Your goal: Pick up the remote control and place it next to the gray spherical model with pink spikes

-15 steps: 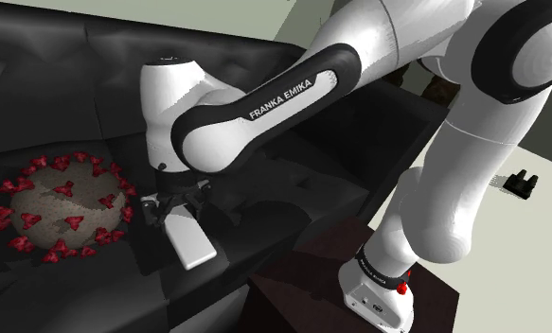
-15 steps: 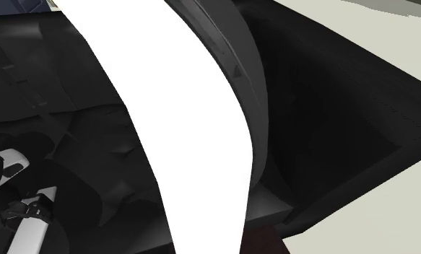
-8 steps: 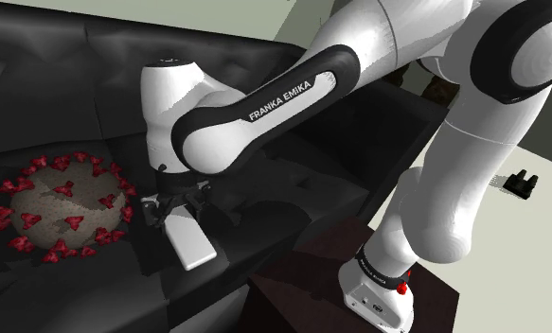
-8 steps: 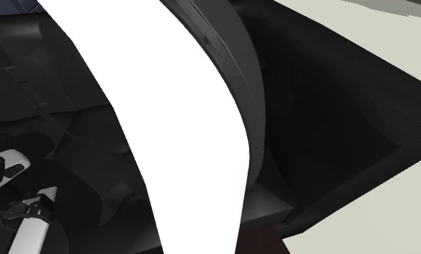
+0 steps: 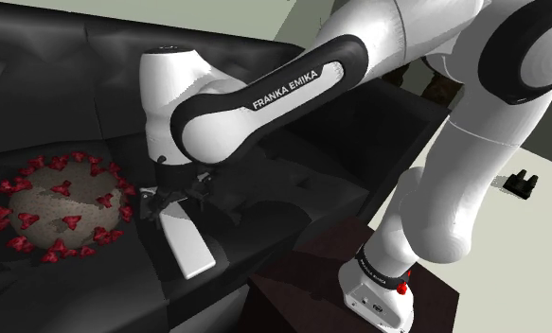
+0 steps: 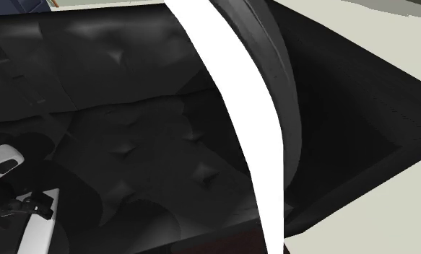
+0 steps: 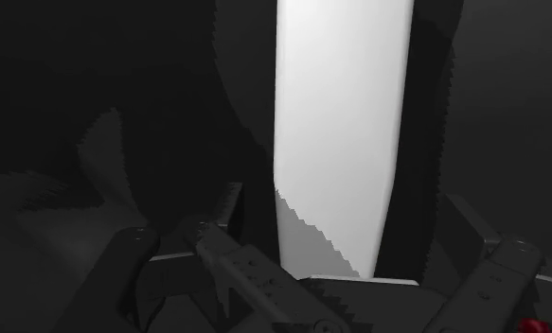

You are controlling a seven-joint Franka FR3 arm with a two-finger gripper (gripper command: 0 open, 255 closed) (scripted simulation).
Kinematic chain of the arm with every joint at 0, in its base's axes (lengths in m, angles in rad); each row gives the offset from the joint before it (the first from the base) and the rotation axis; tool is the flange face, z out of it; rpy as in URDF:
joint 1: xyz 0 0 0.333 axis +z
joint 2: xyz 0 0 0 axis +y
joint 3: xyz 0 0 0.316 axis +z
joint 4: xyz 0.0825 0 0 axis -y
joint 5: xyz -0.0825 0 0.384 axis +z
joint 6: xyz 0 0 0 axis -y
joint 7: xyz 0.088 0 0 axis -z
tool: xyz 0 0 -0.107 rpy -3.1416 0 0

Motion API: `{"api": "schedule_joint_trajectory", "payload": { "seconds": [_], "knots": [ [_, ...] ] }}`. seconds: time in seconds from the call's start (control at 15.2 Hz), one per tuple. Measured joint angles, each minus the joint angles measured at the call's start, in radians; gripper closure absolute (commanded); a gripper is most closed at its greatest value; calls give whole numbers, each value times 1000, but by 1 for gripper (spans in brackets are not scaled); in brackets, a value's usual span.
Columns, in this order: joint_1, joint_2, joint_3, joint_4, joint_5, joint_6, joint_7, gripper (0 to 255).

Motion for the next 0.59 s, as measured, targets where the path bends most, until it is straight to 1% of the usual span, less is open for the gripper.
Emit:
{"api": "schedule_joint_trajectory", "payload": {
  "seconds": [0.2, 0.59],
  "knots": [
    [-6, -29, -3, 39, 8, -66, -11, 0],
    [-6, -35, -3, 48, 10, -82, -10, 0]
  ]
}}
